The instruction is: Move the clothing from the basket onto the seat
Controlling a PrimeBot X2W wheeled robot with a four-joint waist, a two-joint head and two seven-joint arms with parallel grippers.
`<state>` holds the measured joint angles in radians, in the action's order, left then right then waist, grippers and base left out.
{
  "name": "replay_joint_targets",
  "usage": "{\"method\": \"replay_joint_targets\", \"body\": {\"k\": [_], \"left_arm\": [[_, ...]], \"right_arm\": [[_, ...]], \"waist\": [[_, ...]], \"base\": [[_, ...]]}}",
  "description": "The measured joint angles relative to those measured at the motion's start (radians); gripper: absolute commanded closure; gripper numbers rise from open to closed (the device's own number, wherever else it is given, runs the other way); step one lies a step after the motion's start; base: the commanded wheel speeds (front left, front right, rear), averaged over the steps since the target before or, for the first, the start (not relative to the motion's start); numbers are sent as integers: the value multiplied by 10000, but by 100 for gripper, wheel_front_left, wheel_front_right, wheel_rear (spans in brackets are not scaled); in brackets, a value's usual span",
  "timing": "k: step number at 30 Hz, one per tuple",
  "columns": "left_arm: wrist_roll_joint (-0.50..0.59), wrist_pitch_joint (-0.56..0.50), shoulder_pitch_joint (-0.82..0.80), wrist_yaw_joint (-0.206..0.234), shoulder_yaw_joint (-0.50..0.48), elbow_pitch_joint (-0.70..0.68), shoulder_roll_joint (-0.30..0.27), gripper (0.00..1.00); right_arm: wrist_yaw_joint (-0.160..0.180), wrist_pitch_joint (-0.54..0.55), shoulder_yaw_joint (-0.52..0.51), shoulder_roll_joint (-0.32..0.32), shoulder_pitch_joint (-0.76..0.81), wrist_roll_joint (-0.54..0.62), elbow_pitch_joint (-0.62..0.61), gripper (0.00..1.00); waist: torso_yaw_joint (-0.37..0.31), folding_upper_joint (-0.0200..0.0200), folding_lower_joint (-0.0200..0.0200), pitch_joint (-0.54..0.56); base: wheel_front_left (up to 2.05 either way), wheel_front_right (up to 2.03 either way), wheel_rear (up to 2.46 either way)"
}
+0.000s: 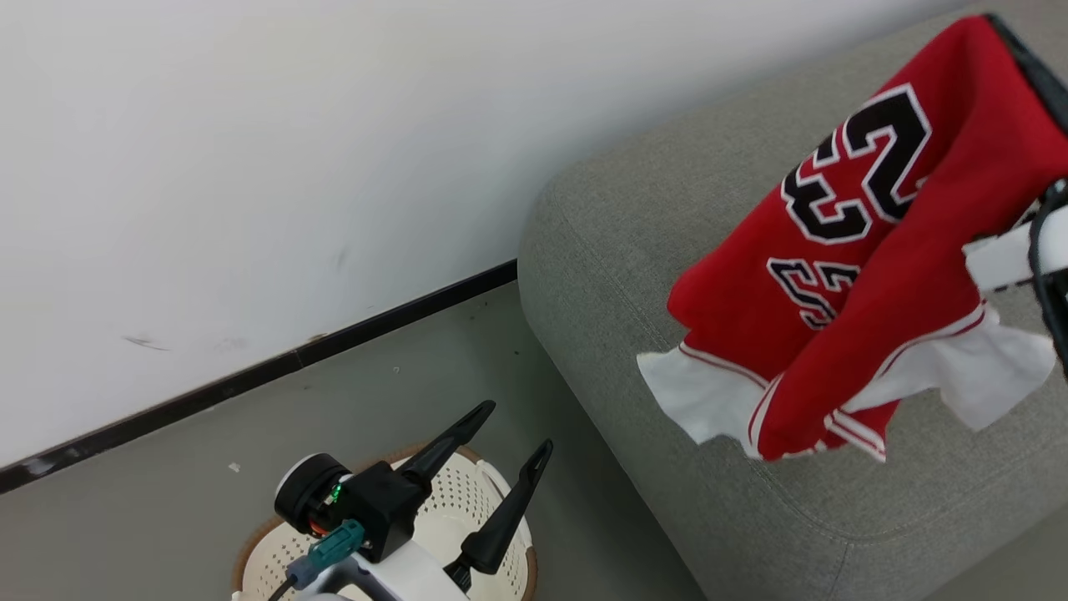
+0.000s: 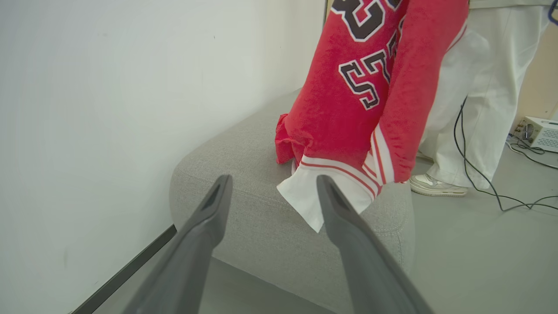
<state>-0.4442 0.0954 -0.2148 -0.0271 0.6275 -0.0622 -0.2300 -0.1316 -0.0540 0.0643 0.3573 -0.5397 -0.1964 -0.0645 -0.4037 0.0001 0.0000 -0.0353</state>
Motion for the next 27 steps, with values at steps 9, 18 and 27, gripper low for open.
{"method": "replay_joint_targets", "body": {"k": [9,18,27], "left_arm": [[203,-25,-1,293,-153,-479,-245,0],[439,-268,-15,474,-299,-932,-491,0],[610,-606,-53,596,-341,-1427,-669,0]], "right_arm": [[-2,926,-1097,104,-2462,-614,1593,100],[0,1645,-2144,901,-3961,-209,3323,100],[0,1737,-2313,997,-4064,414,4867,100]], "waist": [[51,0,0,-549],[351,0,0,-1121],[714,0,0,-1760]], "base": [[0,0,0],[0,0,0],[0,0,0]]}}
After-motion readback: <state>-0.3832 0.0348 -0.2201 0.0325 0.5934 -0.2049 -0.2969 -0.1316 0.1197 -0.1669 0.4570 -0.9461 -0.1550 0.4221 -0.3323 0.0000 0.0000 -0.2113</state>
